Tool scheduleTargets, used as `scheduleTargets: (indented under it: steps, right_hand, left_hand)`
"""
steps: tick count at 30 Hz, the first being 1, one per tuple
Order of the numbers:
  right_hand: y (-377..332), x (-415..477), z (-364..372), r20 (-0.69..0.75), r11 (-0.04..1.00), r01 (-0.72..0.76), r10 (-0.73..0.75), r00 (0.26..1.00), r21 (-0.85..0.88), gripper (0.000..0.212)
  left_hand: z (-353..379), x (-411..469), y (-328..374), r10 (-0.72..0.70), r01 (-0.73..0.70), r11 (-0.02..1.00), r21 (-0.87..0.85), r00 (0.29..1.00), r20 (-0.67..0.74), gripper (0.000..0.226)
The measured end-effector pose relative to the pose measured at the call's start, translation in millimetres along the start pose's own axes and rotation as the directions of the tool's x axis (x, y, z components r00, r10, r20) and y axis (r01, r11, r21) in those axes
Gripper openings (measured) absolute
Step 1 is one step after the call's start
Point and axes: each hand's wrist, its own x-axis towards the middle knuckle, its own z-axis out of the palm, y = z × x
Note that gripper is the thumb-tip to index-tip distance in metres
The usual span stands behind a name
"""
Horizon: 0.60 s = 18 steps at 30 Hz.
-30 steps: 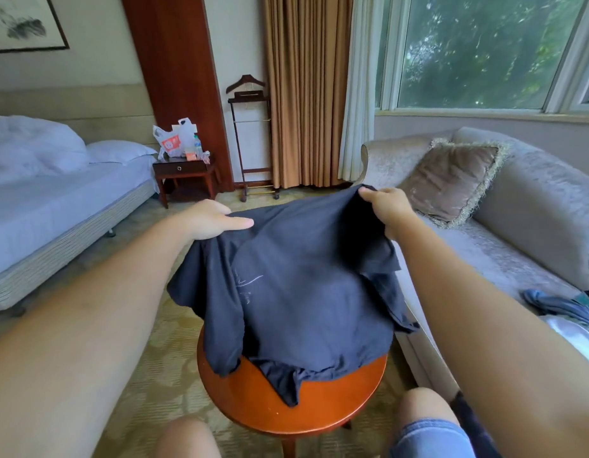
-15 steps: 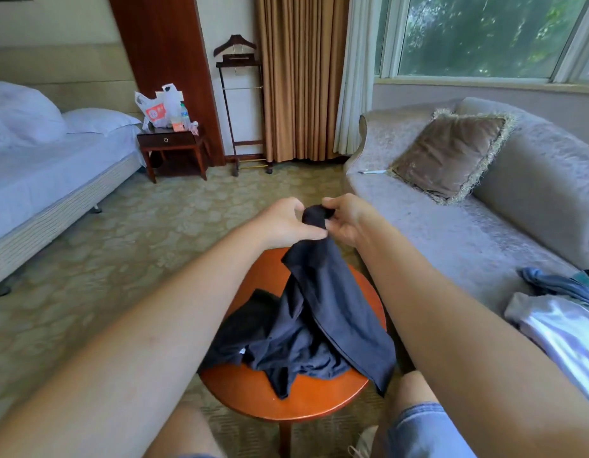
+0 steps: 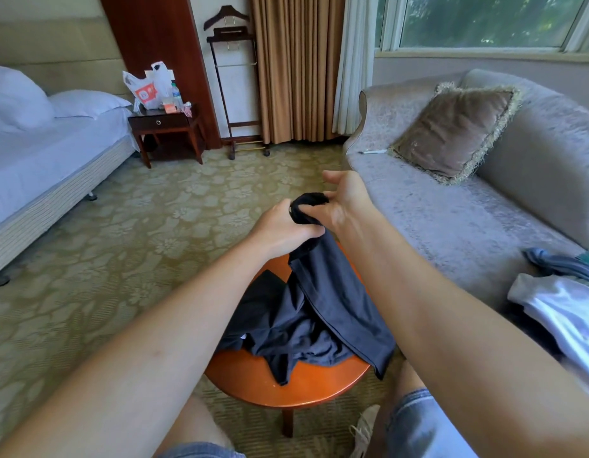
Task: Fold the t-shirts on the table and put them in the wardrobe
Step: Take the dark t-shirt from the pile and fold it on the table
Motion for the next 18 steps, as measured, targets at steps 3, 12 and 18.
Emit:
scheduleTargets:
  steps: [3, 12, 18]
  right_hand:
    - [1.7, 0.0, -0.9, 0.065, 0.999, -0.029, 0.027, 0.998, 0.032, 0.066]
    - [-4.4, 7.2, -17.9, 0.025, 0.982, 0.039, -0.036, 0.999, -0.184, 0.050]
    - [14.8, -0.2, -29.2, 0.033, 0.812, 0.167, -0.179, 0.983, -0.559, 0.037]
  left_hand:
    - [-0.5, 0.6, -0.9, -0.020, 0.023, 0.997, 0.074, 0.999, -0.037, 0.034]
    - [-23.3, 6.0, -14.9, -0.096, 0.097, 0.992, 0.082, 0.995, -0.011, 0.050]
    - [-34.9, 6.6, -10.2, -0.145, 0.139, 0.967, -0.214, 0.989, -0.014, 0.025]
